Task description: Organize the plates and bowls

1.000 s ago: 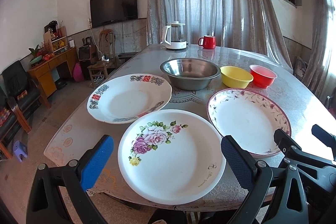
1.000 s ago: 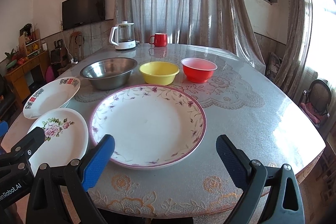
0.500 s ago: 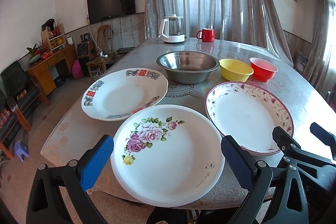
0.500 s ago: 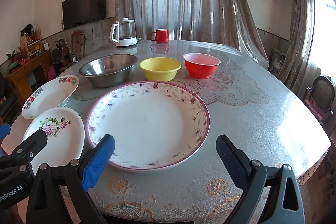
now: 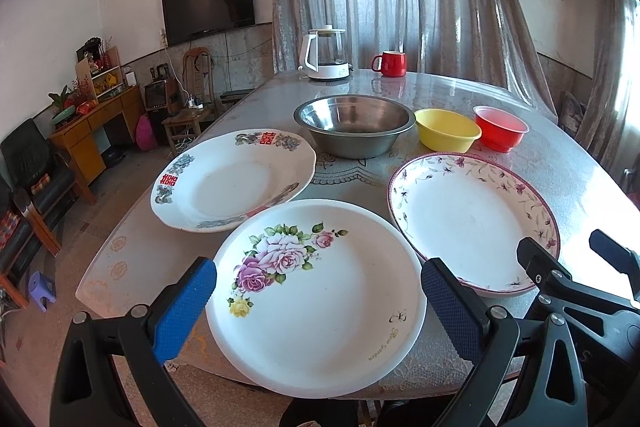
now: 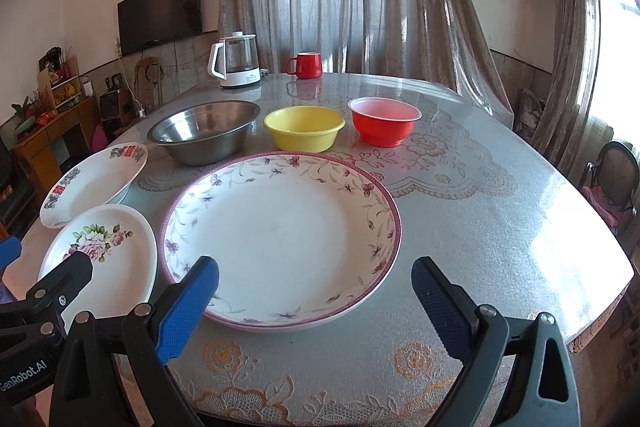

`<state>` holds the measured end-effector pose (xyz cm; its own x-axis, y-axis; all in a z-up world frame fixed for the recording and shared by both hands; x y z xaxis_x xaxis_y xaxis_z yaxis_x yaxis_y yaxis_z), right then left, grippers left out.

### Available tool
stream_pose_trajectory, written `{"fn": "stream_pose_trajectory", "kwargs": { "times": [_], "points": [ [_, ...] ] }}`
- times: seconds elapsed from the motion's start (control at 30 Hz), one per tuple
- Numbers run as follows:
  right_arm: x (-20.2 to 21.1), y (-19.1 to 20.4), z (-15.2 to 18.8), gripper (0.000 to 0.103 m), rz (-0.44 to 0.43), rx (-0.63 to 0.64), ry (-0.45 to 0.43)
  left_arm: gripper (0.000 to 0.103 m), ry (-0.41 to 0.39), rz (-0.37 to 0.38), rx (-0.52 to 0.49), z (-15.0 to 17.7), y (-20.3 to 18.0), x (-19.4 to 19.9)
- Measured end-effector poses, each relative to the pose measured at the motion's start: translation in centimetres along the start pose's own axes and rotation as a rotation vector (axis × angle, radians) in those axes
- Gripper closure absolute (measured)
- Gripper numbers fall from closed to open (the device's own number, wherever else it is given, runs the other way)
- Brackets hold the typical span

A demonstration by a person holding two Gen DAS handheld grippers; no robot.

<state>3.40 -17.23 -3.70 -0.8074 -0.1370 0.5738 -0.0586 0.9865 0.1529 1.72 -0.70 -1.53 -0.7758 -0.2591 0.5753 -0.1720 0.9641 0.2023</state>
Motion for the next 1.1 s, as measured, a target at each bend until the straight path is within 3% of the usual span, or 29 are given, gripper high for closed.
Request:
{"fn": "stream_pose_trajectory", "kwargs": {
  "times": [0.53,0.87,1.03,1.1],
  "points": [
    [1.3,-0.2,-0.1,0.004,-0.003,-0.011,-0.016,0.0,-0.034,0.012,0.006,-0.2,0.2,1.4],
    [1.0,-2.7,-0.3,0.004,-0.01,-0.079,0.002,0.0,-0.036,0.023,-0.026,-0.6,-0.7,1.2],
    [0.6,-4.3,-0.2,0.005,-0.033,-0.105,0.02,0.0,0.012,0.118,-0.04,-1.1,-1.4,0.2],
    [0.3,-4.9,-0.3,0.015,-0.073,-0.113,0.035,0.0,0.058,0.156,-0.056,-1.7,-1.9,-0.6]
  ]
}}
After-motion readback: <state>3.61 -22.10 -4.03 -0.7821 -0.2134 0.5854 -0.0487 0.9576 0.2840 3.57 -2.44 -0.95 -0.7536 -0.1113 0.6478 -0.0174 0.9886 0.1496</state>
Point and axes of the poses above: each gripper's, at about its wrist camera, not at the fingertips, and x roughly against the way its jaws point, y to its left, z to its underside, the point moved 2 cm from there along -x, roughly the way its jaws point, and after that the axes turned 15 degrees about -z, right-handed, at the moved point
